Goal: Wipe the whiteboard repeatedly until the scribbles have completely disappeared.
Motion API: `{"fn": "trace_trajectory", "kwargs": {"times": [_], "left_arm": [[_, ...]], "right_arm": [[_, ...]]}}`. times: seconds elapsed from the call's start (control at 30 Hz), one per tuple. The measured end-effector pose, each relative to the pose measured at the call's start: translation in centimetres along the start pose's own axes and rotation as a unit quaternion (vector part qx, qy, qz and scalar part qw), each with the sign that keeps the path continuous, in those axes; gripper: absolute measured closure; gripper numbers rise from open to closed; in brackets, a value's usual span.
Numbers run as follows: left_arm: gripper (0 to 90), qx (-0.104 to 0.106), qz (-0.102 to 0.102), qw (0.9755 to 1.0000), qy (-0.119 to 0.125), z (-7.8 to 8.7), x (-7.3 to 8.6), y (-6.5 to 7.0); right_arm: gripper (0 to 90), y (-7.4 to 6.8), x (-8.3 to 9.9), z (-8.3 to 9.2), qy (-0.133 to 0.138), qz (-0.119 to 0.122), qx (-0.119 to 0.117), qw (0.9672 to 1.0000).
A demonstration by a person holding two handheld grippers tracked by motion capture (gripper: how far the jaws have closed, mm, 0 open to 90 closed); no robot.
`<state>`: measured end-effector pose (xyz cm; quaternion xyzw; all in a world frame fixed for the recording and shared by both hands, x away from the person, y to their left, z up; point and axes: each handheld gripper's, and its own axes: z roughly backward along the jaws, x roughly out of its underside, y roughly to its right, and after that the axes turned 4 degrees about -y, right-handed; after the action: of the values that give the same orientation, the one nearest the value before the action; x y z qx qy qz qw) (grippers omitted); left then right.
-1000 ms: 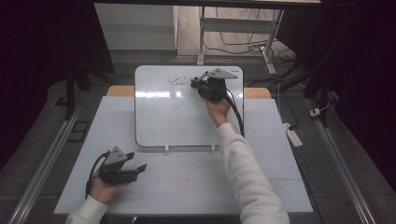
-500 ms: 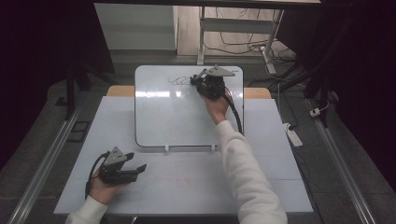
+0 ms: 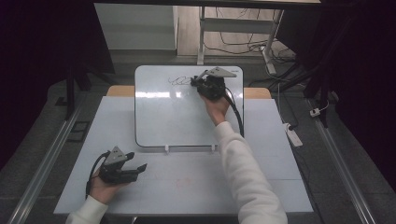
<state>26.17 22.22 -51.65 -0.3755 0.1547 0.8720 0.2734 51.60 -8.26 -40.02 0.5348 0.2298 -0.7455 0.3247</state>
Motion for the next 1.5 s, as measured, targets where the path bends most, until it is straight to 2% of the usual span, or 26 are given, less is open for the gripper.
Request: {"fn": "trace_trajectory", "kwargs": {"times": [0.1,0.2,0.23,0.33,0.4,0.5,0.53,0.57,0.63,0.7,0.73,0.77,0.8,0.83,0.9,0.93,0.97,1.03,1.1,1.13,1.17,1.2,1.27,1.33,1.4,1.5], "left_arm": [[30.8,0.0,-0.002,1.0,-0.002,0.0,0.0,0.1],[30.8,-0.002,-0.001,1.0,0.002,0.2,0.0,0.1],[30.9,-0.002,0.0,1.0,0.003,0.2,0.1,0.0],[30.8,0.0,0.0,1.0,0.001,0.1,0.0,-0.1],[30.9,0.0,-0.001,1.0,0.0,0.0,0.0,-0.1],[30.8,0.0,-0.003,1.0,0.0,0.1,0.0,0.0],[30.8,-0.001,-0.002,1.0,0.001,0.2,0.0,0.1],[30.8,-0.001,-0.002,1.0,0.001,0.2,0.0,0.1],[30.9,-0.001,-0.003,1.0,0.003,0.2,0.0,0.1],[30.9,0.0,-0.002,1.0,0.002,0.1,0.0,0.1],[30.8,0.0,-0.002,1.0,0.001,0.0,0.0,0.0],[30.9,0.0,-0.002,1.0,0.001,0.0,0.0,0.0],[30.8,0.0,-0.002,1.0,0.0,0.0,0.0,0.0],[30.8,-0.001,-0.002,1.0,0.0,0.0,0.0,0.1],[30.8,-0.002,-0.003,1.0,0.0,0.1,0.0,0.2],[30.9,-0.002,-0.003,1.0,0.001,0.2,0.0,0.2],[30.9,-0.003,-0.002,1.0,0.002,0.2,0.0,0.2],[30.8,-0.002,-0.002,1.0,0.002,0.2,0.0,0.1],[30.8,0.0,-0.001,1.0,0.002,0.1,0.0,0.1],[30.8,0.001,0.0,1.0,0.001,0.0,0.0,0.0],[30.8,0.001,0.0,1.0,0.001,0.0,0.0,0.0],[30.8,0.0,-0.001,1.0,0.001,0.0,0.0,0.0],[30.8,-0.001,-0.001,1.0,0.002,0.1,0.0,0.0],[30.8,-0.003,-0.002,1.0,0.004,0.2,0.0,0.1],[30.8,-0.002,-0.002,1.0,0.005,0.2,0.0,0.1],[30.8,-0.001,-0.001,1.0,0.005,0.2,0.0,0.0]], "right_arm": [[77.2,-1.0,-0.3,-0.9,-0.006,0.025,-0.007,0.9996],[77.2,-0.5,-0.6,-0.9,0.008,0.012,0.011,0.9998],[77.3,0.4,-0.9,-0.7,0.028,-0.013,0.03,0.9991],[77.3,0.5,-0.8,-0.7,0.033,-0.024,0.028,0.9988],[77.2,-0.9,-0.3,-1.3,0.006,0.004,-0.013,0.9999],[77.2,-1.3,-0.4,-1.5,-0.003,0.022,-0.012,0.9997],[77.2,-0.4,-0.8,-1.1,0.016,0.006,0.009,0.9998],[77.2,-0.4,-0.8,-1.1,0.016,0.006,0.009,0.9998],[77.2,0.8,-1.0,-0.7,0.036,-0.029,0.032,0.9984],[77.2,0.9,-0.9,-0.7,0.039,-0.039,0.029,0.998],[77.2,-0.3,-0.5,-1.2,0.02,-0.02,0.001,0.9996],[77.2,-0.3,-0.5,-1.2,0.02,-0.02,0.001,0.9996],[77.2,-1.5,-0.4,-1.8,-0.003,0.013,-0.02,0.9997],[77.2,-2.0,-0.4,-1.9,-0.009,0.028,-0.015,0.9995],[77.2,-2.0,-0.6,-2.0,-0.008,0.032,-0.015,0.9993],[77.2,-1.1,-1.0,-1.8,0.012,0.012,0.006,0.9998],[77.2,-1.1,-1.0,-1.8,0.012,0.012,0.006,0.9998],[77.2,0.4,-1.4,-1.4,0.035,-0.031,0.023,0.9986],[77.2,0.2,-1.3,-1.4,0.035,-0.03,0.025,0.9986],[77.2,-1.0,-1.0,-1.9,0.015,-0.005,0.001,0.9999],[77.2,-1.0,-1.0,-1.9,0.015,-0.005,0.001,0.9999],[77.2,-2.1,-0.8,-2.4,-0.004,0.019,-0.02,0.9996],[77.2,-2.5,-0.7,-2.6,-0.007,0.03,-0.023,0.9993],[77.3,-2.4,-1.0,-2.7,-0.002,0.036,-0.014,0.9993],[77.2,-0.9,-1.9,-2.4,0.025,0.001,0.023,0.9994],[77.2,-0.9,-1.9,-2.3,0.026,0.007,0.031,0.9992]]}}
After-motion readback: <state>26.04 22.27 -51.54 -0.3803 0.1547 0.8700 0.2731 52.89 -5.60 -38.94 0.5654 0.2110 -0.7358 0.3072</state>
